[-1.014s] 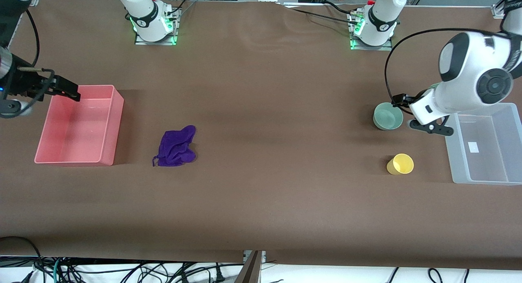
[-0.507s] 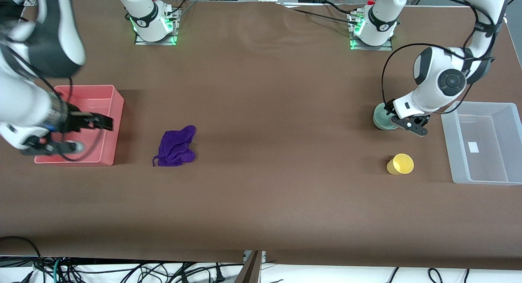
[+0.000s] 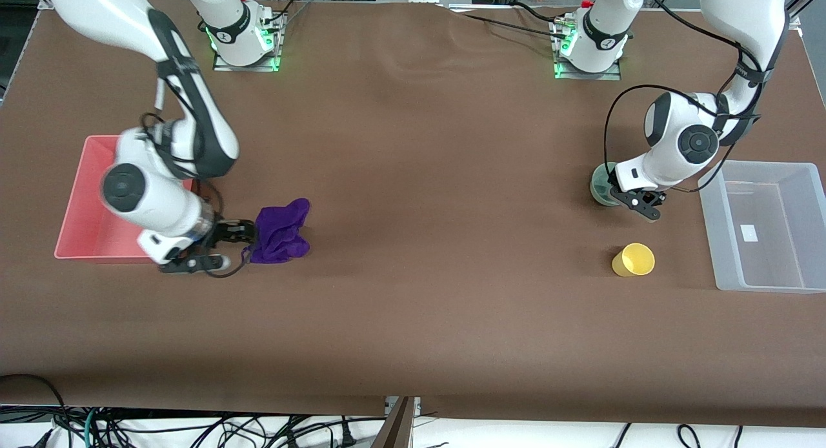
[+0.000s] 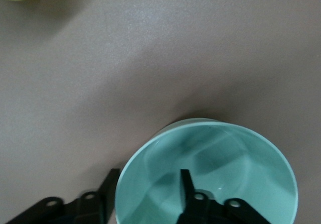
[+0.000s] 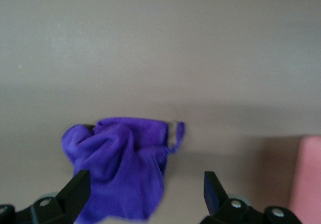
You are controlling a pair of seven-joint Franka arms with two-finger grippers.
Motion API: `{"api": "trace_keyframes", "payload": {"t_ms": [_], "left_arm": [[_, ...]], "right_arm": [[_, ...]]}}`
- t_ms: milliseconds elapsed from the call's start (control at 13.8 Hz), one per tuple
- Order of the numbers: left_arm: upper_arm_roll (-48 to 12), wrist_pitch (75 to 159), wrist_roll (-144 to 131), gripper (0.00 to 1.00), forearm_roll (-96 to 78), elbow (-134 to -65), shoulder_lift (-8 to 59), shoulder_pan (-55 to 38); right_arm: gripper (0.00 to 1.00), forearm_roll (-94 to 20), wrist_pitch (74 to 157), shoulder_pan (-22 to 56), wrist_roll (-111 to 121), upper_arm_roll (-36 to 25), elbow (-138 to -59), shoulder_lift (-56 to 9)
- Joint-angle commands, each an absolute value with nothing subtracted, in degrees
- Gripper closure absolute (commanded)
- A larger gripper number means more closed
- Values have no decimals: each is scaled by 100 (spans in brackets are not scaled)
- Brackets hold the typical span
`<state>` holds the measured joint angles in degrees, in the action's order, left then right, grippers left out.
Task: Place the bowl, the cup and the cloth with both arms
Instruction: 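Grasp the green bowl with the left gripper while the right gripper reaches the cloth, then carry the bowl into the clear bin while the right gripper grasps the cloth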
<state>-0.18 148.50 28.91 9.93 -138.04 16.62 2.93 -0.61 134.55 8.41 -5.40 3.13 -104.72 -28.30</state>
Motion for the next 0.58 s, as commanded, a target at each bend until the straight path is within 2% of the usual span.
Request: {"api": "trace_keyframes", "payload": {"t_ms": [0,217,362,507], "left_arm": [[-44,14871,3067,100,1134,-13764,1608,360],[-26,14819,3103,100,1134,-13667,1512,413],[-26,14748,3181,100,1134,-13641,1215,553],[0,14128,3479,100,1125,-13335,950,763]], "right_arm": [[0,-141,14219,870,-606,492,-10749,-3110],[0,-141,14511,1107,-920,510,-10723,-3383],[0,-105,14537,1195,-1335,554,-10714,-3506],[0,-105,14695,1204,-1345,562,-10749,-3603]]}}
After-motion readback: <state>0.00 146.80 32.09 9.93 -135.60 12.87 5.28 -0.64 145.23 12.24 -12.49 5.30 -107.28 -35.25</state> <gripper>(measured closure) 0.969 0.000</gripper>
